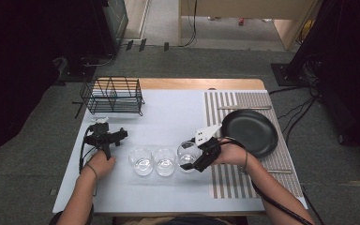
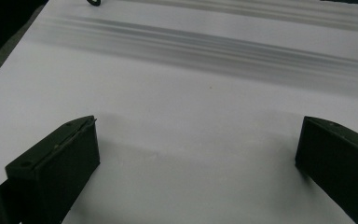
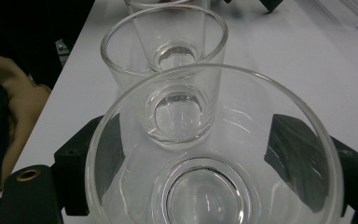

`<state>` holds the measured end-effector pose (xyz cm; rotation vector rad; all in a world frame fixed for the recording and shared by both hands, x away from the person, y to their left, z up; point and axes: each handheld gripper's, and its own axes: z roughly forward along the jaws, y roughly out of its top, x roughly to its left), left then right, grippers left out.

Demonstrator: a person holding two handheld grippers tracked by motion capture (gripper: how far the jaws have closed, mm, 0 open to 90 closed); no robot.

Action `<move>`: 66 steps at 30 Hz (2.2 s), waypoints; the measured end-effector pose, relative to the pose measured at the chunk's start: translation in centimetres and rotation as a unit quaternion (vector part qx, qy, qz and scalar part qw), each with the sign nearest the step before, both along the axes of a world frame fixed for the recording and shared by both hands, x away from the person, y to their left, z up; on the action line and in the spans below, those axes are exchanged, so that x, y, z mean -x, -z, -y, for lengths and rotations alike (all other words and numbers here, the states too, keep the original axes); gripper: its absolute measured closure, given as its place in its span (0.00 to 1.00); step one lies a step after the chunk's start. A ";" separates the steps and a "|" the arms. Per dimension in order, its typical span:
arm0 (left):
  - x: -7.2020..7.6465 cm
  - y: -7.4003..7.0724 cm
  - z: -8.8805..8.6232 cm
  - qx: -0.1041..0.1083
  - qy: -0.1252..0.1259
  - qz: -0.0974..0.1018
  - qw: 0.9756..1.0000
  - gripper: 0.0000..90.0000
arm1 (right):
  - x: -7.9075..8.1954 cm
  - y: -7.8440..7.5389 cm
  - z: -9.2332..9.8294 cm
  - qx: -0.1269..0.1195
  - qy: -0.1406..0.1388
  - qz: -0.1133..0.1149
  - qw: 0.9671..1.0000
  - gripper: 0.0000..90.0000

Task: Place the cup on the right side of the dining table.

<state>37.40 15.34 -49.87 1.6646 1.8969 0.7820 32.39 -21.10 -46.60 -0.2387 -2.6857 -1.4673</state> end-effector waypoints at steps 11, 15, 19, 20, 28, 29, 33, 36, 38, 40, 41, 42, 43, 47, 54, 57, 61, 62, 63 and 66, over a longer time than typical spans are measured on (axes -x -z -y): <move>0.0 0.0 0.0 0.000 0.000 0.000 1.000 0.00 | -0.3 -0.4 0.3 -0.007 0.012 0.002 1.000 0.19; 0.0 0.0 0.0 0.000 0.000 0.001 1.000 0.00 | -0.4 -0.6 0.3 -0.009 0.016 -0.001 1.000 0.19; 0.0 0.0 0.0 0.000 0.000 0.001 1.000 0.00 | -0.5 -0.7 0.4 -0.009 0.022 0.001 1.000 0.19; 0.0 0.0 0.0 0.000 0.000 0.001 1.000 0.00 | -0.5 -0.7 0.4 -0.009 0.022 0.001 1.000 0.19; 0.0 0.0 0.0 0.000 0.000 0.001 1.000 0.00 | -0.6 -0.7 0.4 -0.009 0.029 0.003 1.000 0.19; 0.0 0.0 0.0 0.000 0.000 0.001 1.000 0.00 | -0.6 -0.7 0.4 -0.009 0.029 0.003 1.000 0.19; 0.0 0.0 0.0 0.000 0.000 0.001 1.000 0.00 | -0.7 -0.7 0.4 -0.009 0.031 0.005 0.999 0.19; 0.0 0.0 0.0 0.000 0.000 0.001 1.000 0.00 | -0.7 -0.7 0.4 -0.008 0.035 0.010 0.999 0.19; 0.0 0.0 0.0 0.000 0.000 0.001 1.000 0.00 | -0.7 -0.7 0.4 -0.007 0.038 0.011 0.999 0.19; 0.0 0.0 0.0 0.000 0.000 0.001 1.000 0.00 | -0.7 -0.7 0.3 -0.007 0.040 0.013 0.999 0.19; 0.0 0.0 0.0 0.000 0.000 0.001 1.000 0.00 | -0.7 -0.7 0.3 -0.007 0.042 0.014 0.999 0.19; 0.0 0.0 0.0 0.000 0.000 0.001 1.000 0.00 | -0.7 -0.7 0.3 -0.006 0.043 0.014 0.999 0.19; 0.0 0.0 0.0 0.000 0.000 0.001 1.000 0.00 | -0.8 -0.7 0.3 -0.006 0.045 0.014 0.999 0.19; 0.0 0.0 0.0 0.000 0.000 0.001 1.000 0.00 | -0.9 -0.7 0.3 -0.006 0.052 0.018 0.998 0.19; 0.0 0.0 0.0 0.000 0.000 0.001 1.000 0.00 | -0.9 -0.7 0.3 -0.005 0.054 0.021 0.998 0.19; 0.0 0.0 0.0 0.000 0.000 0.001 1.000 0.00 | -1.0 -0.6 0.3 -0.004 0.059 0.022 0.998 0.19; 0.0 0.0 0.0 0.000 0.000 0.001 1.000 0.00 | -1.1 -0.6 0.3 -0.003 0.064 0.022 0.998 0.19; 0.0 0.0 0.0 0.000 0.000 0.001 1.000 0.00 | -1.1 -0.6 0.3 -0.003 0.066 0.022 0.998 0.19; 0.0 0.0 0.0 0.000 0.000 0.001 1.000 0.00 | -1.1 -0.6 0.3 -0.002 0.066 0.022 0.998 0.19; 0.0 0.0 0.0 0.000 0.000 0.001 1.000 0.00 | -1.1 -0.5 0.4 0.000 0.066 0.021 0.998 0.19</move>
